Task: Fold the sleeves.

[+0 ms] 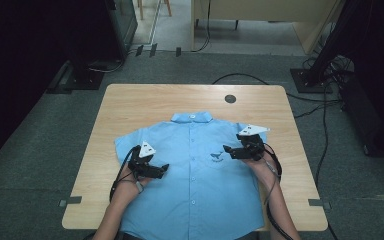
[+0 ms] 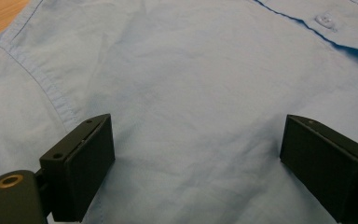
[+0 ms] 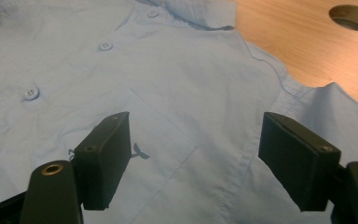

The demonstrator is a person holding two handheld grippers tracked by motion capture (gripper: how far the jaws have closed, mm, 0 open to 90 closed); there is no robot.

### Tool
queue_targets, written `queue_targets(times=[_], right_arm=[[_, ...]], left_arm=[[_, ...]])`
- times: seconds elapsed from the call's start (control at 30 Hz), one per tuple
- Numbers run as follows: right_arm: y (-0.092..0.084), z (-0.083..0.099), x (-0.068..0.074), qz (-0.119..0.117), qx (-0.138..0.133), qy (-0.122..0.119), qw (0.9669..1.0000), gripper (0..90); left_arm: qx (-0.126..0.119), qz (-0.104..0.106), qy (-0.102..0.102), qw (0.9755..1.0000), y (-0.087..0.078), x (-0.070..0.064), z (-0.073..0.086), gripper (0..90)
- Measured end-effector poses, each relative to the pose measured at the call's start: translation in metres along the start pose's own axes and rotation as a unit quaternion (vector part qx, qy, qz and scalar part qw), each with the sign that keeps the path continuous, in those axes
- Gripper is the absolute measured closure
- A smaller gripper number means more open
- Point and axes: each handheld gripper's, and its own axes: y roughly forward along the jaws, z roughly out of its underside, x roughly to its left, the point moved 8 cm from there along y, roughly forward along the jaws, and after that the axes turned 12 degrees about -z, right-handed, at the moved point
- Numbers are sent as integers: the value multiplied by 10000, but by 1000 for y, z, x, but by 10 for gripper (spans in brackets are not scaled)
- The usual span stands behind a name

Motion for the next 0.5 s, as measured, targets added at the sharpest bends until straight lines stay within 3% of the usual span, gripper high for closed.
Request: queue_targets(times=[0.23, 0.5], right_arm=[[0, 6, -8, 34, 155, 65, 9999, 248], [-1, 7, -15, 42, 99, 101, 9999, 248]], left_arm=[[0, -2, -4, 10000, 0, 0, 0, 99], [4, -2, 9, 10000, 0, 0, 0, 99]])
